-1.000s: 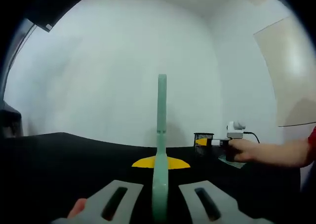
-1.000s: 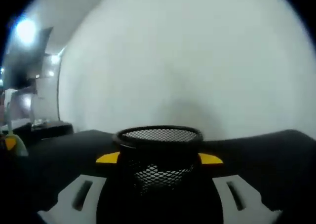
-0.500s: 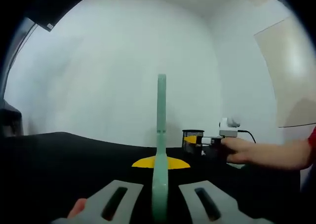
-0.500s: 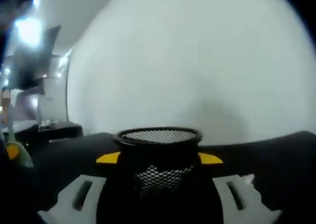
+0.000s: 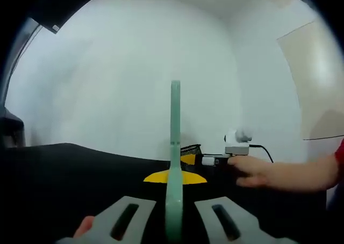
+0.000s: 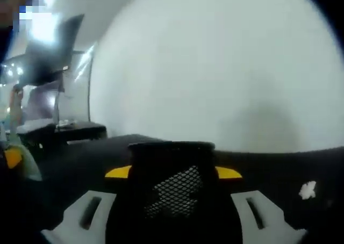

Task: Pick up the broom and sweep the trash on the tabletop into the dustpan.

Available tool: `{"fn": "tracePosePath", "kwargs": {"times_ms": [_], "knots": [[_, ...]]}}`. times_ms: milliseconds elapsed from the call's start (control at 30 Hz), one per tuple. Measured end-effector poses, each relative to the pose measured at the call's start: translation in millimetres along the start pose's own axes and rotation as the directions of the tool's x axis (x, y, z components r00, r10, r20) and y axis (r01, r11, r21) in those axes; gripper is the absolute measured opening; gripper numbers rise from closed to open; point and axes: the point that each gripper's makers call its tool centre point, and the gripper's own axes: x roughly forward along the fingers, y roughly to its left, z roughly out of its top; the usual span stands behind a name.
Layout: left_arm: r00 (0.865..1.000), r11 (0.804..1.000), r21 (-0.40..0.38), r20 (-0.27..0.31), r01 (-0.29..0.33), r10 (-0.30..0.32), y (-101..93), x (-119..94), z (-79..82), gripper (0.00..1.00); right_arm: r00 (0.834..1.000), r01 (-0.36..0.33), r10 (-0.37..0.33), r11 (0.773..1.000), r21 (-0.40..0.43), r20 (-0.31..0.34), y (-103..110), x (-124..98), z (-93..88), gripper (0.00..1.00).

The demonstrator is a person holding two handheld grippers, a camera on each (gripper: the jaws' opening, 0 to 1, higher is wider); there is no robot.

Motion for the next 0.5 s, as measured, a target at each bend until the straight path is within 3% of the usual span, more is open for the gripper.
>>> {"fn": "tracePosePath", "kwargs": {"times_ms": [200,300,500], "knots": [[1.0,1.0,0.002,-0.001,0.003,-0.003,-2.2,1,-0.1,0.01,0.999,-0.002,0.003,1.0,0.022,-0.054,4,-16,-12.3,0.58],[1.0,1.0,0.001,0.0,0.0,0.0,-1.6,1,0.2,0.01,0.998,0.002,-0.002,1.0,-0.005,-0.069,8,-16,-13.8,0.58],[1.0,1.0,0.004,0.0,-0.003,0.003,-1.5,1,0.5,0.01,0.997,0.009,-0.008,1.0,0.017,-0.077,18,-12,-14.1,0.58]]}}
